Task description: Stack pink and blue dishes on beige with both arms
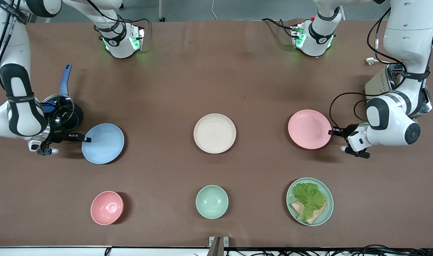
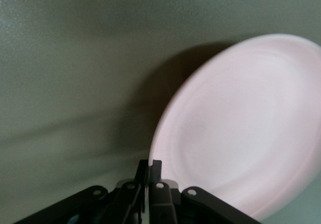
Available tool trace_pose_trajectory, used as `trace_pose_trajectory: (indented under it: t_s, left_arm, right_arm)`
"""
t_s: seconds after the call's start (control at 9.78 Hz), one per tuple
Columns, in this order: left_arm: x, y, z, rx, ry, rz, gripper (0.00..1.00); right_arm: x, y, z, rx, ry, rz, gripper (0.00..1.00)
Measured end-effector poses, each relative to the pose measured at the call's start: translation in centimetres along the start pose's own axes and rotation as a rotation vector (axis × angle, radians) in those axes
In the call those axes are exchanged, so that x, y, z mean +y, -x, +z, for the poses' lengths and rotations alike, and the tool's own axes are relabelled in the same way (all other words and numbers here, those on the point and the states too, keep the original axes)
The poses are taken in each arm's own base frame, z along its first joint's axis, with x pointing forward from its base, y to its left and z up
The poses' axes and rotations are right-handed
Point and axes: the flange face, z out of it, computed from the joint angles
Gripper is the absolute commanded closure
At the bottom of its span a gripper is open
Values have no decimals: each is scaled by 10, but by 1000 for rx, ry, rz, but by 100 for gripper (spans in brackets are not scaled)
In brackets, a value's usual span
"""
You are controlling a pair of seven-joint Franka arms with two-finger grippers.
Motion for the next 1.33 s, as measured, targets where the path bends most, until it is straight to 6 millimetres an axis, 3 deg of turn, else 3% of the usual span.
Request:
trace_pose_trajectory:
  t_s: [0.2, 0.31, 0.51, 0.61, 0.82, 1.12, 1.33]
  left_arm:
    - [21, -9, -13, 26, -3, 31, 99]
    - [56, -20, -25, 50, 2, 36, 99]
    - [166, -37, -37, 75, 29, -6, 99]
    - [218, -40, -33, 67, 40, -28, 99]
    - [287, -40, -13, 57, 8, -85, 99]
    - [385, -54, 22, 80, -68, -209, 99]
    - [422, -56, 49, 95, -105, -268, 99]
  right_arm:
    - [-31, -18, -27, -66, -6, 52, 100]
    - [-61, -31, -60, -121, 32, 94, 100]
    - [-135, -47, -128, -173, 60, 174, 100]
    - [-167, -50, -146, -185, 67, 212, 100]
    - [-219, -55, -148, -200, 86, 263, 100]
    - [-287, -55, -122, -228, 97, 297, 100]
    - [-314, -53, -113, -228, 98, 314, 100]
